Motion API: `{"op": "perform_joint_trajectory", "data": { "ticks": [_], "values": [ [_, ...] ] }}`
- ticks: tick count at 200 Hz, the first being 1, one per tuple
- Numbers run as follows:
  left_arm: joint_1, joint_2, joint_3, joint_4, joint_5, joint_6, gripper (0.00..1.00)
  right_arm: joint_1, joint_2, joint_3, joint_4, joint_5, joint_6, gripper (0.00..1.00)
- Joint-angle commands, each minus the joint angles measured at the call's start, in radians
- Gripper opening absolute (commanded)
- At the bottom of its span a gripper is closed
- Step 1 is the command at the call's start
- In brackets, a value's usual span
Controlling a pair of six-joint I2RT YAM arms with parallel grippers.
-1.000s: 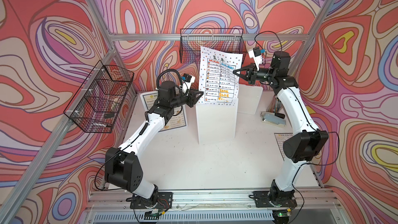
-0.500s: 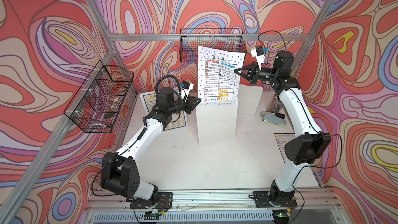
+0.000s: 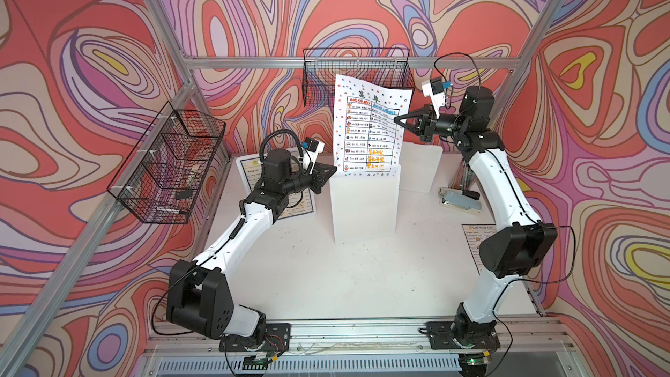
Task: Insert the menus into the narrow rack
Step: Insert the menu into the narrow rack.
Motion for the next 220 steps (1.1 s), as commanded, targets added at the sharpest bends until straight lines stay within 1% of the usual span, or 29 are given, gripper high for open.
{"op": "perform_joint_trajectory", "data": {
  "ticks": [1, 49, 76, 82, 86, 94, 100, 120, 147, 189, 207, 220],
  "values": [
    [0.009, -0.043, -0.018, 0.008, -0.03, -0.01, 0.07, -0.003, -0.039, -0.011, 0.022, 0.0, 0.012, 0.0],
    [0.008, -0.09, -0.076, 0.042, -0.046, -0.026, 0.05, -0.004, -0.038, -0.015, 0.026, 0.003, 0.012, 0.0],
    [0.008, -0.083, -0.06, 0.033, -0.049, -0.038, 0.05, -0.003, -0.038, -0.013, 0.023, 0.013, 0.012, 0.0],
    [0.008, -0.074, -0.047, 0.023, -0.049, -0.042, 0.06, -0.003, -0.038, -0.013, 0.021, 0.013, 0.011, 0.0],
    [0.008, -0.069, -0.037, 0.017, -0.046, -0.044, 0.09, -0.003, -0.039, -0.014, 0.022, 0.012, 0.01, 0.0],
    [0.009, -0.051, -0.016, 0.003, -0.033, -0.049, 0.19, -0.003, -0.039, -0.012, 0.022, 0.011, 0.011, 0.0],
    [0.007, -0.04, -0.001, -0.007, -0.023, -0.05, 0.2, -0.002, -0.038, -0.011, 0.02, 0.009, 0.01, 0.0],
    [0.006, -0.033, 0.009, -0.016, -0.012, -0.053, 0.2, -0.002, -0.028, -0.002, 0.016, 0.007, 0.01, 0.0],
    [0.007, -0.066, -0.041, 0.018, -0.027, -0.066, 0.22, -0.002, 0.004, 0.03, 0.021, -0.005, 0.028, 0.0],
    [0.003, -0.122, -0.104, 0.039, -0.057, -0.092, 0.22, -0.003, 0.042, 0.066, 0.056, -0.035, 0.075, 0.0],
    [0.004, -0.137, -0.109, 0.042, -0.084, -0.104, 0.24, -0.004, 0.049, 0.071, 0.054, -0.04, 0.077, 0.0],
    [0.002, -0.137, -0.1, 0.036, -0.073, -0.106, 0.23, -0.002, 0.057, 0.073, 0.055, -0.041, 0.08, 0.0]
  ]
}}
